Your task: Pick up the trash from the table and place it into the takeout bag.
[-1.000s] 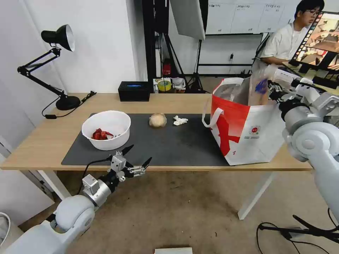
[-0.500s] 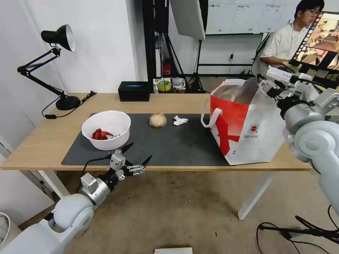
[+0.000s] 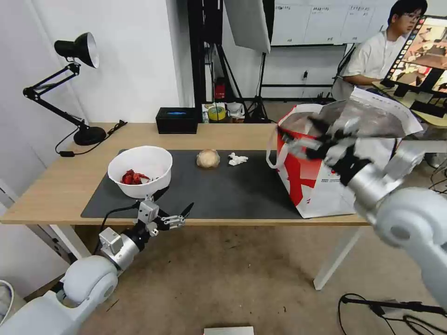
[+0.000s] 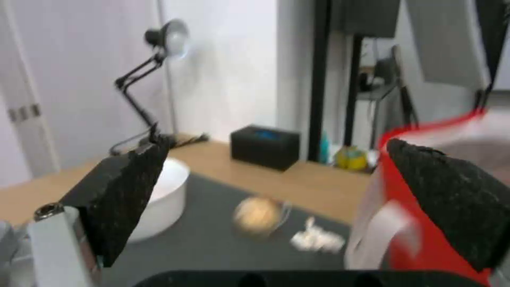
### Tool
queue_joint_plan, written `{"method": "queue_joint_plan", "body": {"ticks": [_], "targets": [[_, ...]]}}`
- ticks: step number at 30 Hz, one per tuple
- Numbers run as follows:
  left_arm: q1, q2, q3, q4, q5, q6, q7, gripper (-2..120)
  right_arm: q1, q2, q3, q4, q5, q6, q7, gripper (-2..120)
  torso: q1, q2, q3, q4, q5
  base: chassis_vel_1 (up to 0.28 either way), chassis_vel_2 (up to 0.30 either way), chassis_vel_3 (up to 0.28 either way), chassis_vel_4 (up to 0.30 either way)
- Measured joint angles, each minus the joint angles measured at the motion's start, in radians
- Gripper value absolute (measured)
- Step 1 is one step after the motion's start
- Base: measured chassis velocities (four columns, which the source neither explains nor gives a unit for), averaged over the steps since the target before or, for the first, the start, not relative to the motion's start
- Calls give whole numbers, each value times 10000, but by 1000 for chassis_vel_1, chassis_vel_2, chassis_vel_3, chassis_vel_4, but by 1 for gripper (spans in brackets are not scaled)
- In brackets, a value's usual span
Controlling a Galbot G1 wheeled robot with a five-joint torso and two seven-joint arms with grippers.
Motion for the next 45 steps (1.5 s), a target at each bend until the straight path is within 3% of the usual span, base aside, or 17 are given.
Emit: {"method": "queue_joint_plan", "body": {"ticks": [11,19,29,45], "targets": [[557,-140,-584,231,54,-200,84,100,-1940,937,-312,-22,-1895,821,-501,100,-1,0,-1,0,-2,0,0,0,0],[1180,-392,-1050,469,196,-580,235,100,-3300,2052,-401,-609,-3237,2361,287,100,0,1,0,-1,0,0,0,0,0],[1683,-780,-1329,599,395,-804,250,100,-4295,3023,-547,-1196,-4390,3263,808,100,-1,0,1,-1,0,0,0,0,0],[2496,-1178,-1926,521,627,-960,170,100,-4776,3498,-785,-1282,-4655,3460,905,100,-1,0,0,0,-1,0,0,0,0]]}}
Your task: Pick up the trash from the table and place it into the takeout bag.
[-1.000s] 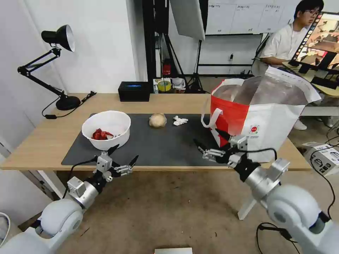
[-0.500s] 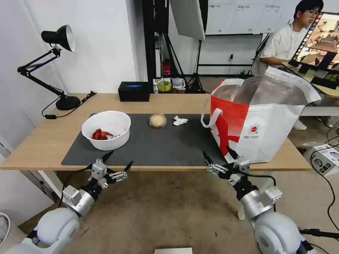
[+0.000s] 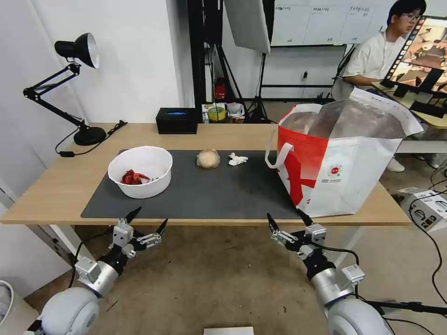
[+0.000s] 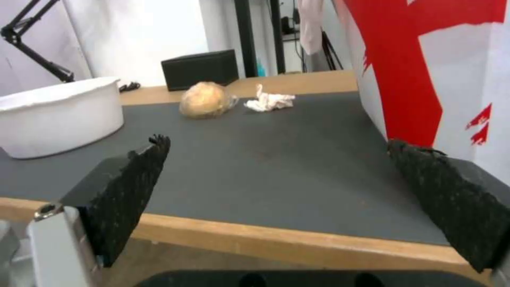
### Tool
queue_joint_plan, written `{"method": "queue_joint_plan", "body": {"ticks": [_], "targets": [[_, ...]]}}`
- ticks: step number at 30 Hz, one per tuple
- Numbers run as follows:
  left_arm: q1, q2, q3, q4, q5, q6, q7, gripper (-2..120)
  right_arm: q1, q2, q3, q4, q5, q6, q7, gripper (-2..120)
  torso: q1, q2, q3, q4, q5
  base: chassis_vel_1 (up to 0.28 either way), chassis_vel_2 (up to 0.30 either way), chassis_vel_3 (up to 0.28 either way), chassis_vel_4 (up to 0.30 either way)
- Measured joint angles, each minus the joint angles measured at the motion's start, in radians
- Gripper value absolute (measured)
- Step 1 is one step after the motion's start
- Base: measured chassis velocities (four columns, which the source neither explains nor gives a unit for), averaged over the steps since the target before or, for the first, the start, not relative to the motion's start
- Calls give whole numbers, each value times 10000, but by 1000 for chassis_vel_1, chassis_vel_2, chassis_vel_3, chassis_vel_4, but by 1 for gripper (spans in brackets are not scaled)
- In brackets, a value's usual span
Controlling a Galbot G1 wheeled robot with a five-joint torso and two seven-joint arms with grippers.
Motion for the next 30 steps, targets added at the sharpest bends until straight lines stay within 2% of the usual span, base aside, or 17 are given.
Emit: {"method": "queue_joint_plan", "body": {"ticks": [20,30], "targets": [[121,-317,73,-21,216,-60,10,100,27,328,-195,-222,-94,63,67,100,1,0,1,0,0,0,0,0,0],[75,-464,128,-41,365,-112,7,100,1151,6,-911,-202,287,-388,242,100,2,-1,1,0,0,0,0,0,0]]}}
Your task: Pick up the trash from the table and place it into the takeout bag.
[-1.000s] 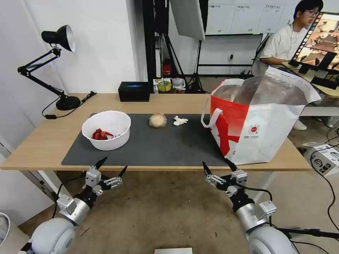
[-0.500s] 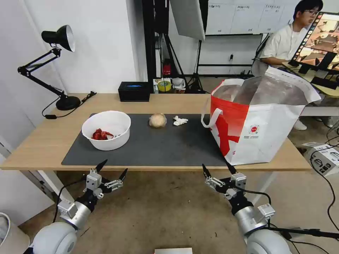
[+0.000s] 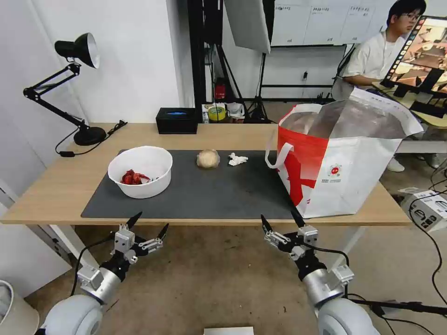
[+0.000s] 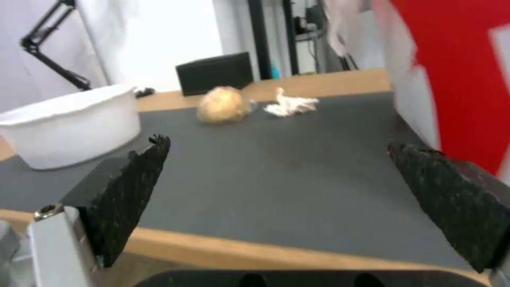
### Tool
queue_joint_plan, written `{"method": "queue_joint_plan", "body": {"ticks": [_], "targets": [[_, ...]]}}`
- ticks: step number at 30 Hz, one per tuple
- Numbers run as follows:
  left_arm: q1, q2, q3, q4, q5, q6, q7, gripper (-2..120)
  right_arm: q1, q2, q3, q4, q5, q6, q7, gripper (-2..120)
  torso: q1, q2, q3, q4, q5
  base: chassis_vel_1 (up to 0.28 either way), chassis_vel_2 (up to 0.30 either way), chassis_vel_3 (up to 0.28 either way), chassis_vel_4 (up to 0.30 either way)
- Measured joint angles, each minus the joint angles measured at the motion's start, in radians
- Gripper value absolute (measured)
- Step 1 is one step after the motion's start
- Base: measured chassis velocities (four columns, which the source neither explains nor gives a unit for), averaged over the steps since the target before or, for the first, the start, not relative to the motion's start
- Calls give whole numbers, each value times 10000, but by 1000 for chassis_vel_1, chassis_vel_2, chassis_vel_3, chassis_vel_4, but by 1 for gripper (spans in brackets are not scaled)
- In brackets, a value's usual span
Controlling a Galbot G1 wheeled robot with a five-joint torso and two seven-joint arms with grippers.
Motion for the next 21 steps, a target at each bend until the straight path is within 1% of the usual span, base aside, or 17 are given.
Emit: {"method": "queue_joint_plan", "body": {"ticks": [1,6,10,12,13,14,15,16,19,20,21], "targets": [[0,0,0,0,0,0,0,100,0,0,0,0,0,0,0,100,0,0,0,0,0,0,0,0,0],[-42,-51,-8,-94,38,33,-15,100,1115,-302,-625,-170,364,-474,79,100,0,-1,0,0,0,0,0,0,0],[-55,-134,-109,-99,37,41,-24,100,1716,-365,-898,-365,606,-716,56,100,0,-1,0,0,1,0,0,0,0],[-42,-217,-188,-99,38,49,-27,100,2725,-385,-1385,-719,935,-1075,45,100,0,-1,0,-1,1,0,0,0,0],[-42,-217,-188,-99,38,49,-27,100,2725,-385,-1385,-719,935,-1075,45,100,0,-1,0,-1,1,0,0,0,0],[-41,-243,-207,-105,52,51,-28,100,3173,-385,-1647,-898,1023,-1165,94,100,0,-2,0,1,0,0,0,0,0],[-50,-282,-232,-119,71,55,-29,100,3712,-383,-1994,-1130,1110,-1273,252,100,0,-1,1,1,1,0,0,0,0],[-50,-282,-232,-119,71,55,-29,100,3712,-383,-1994,-1130,1110,-1273,252,100,0,-1,1,1,1,0,0,0,0],[-103,-378,-314,-139,76,75,-36,100,4971,-204,-2857,-1650,1135,-2091,1101,100,1,-2,1,0,-1,0,0,0,0],[-103,-378,-314,-139,76,75,-36,100,4971,-204,-2857,-1650,1135,-2091,1101,100,1,-2,1,0,-1,0,0,0,0],[-91,-376,-359,-150,80,77,-38,100,5387,-81,-3164,-1852,1140,-2393,1403,100,1,-2,0,0,0,0,0,0,0]]}}
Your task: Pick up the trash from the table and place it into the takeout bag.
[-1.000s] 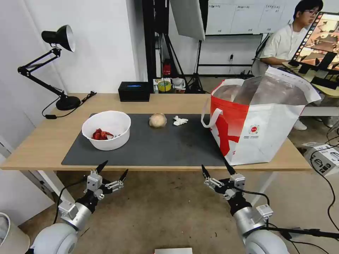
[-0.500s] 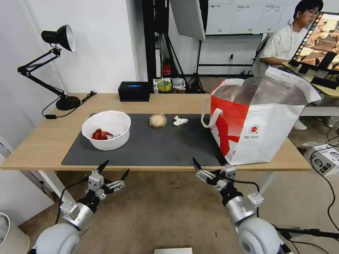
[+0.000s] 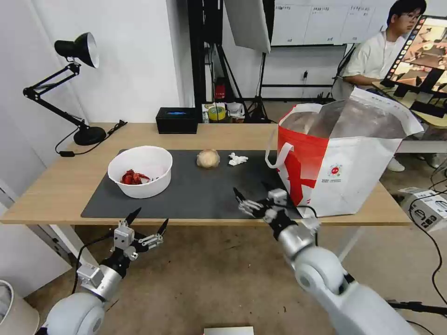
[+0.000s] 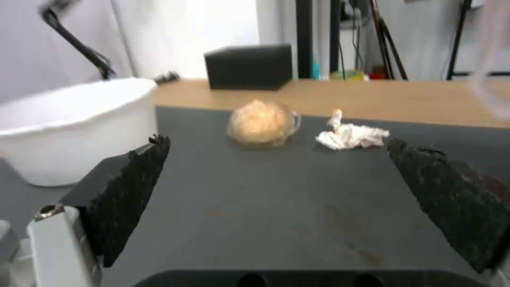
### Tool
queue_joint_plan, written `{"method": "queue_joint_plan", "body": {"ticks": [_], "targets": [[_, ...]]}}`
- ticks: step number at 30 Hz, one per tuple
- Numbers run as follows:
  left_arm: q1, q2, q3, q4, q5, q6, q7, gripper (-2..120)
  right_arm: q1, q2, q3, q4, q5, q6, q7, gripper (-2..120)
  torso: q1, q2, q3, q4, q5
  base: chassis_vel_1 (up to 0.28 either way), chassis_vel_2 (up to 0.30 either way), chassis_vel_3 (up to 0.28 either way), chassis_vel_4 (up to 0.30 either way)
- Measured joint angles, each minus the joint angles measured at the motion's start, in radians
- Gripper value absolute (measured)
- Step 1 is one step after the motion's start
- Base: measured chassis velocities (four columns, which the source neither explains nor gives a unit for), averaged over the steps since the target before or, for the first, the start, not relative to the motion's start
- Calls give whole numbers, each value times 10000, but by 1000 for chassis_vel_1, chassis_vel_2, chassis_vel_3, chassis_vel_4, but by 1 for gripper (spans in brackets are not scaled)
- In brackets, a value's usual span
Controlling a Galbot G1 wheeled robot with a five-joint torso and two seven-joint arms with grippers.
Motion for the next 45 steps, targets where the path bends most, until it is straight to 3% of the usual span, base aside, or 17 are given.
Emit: {"method": "queue_joint_plan", "body": {"ticks": [5,10,24,31,45], "targets": [[91,-2,-101,-35,19,1,-2,100,988,350,-820,-530,10,-505,870,100,0,0,1,0,0,0,0,0,0],[166,-46,-239,-28,22,-1,6,100,2806,1061,-1899,-1810,257,-1087,2577,100,0,0,0,1,-2,0,0,0,0],[70,-199,-47,183,21,-11,9,100,4955,2699,-2573,-4920,726,-1696,4582,100,0,1,0,1,-1,0,0,0,0],[63,-199,-42,208,21,-26,10,100,5335,3523,-2501,-6199,729,-1819,5169,100,0,1,0,0,-1,0,0,0,0],[-89,-277,18,234,18,-36,23,100,6068,4832,-2164,-8267,553,-1775,5256,100,-1,1,-1,0,0,0,0,0,0]]}}
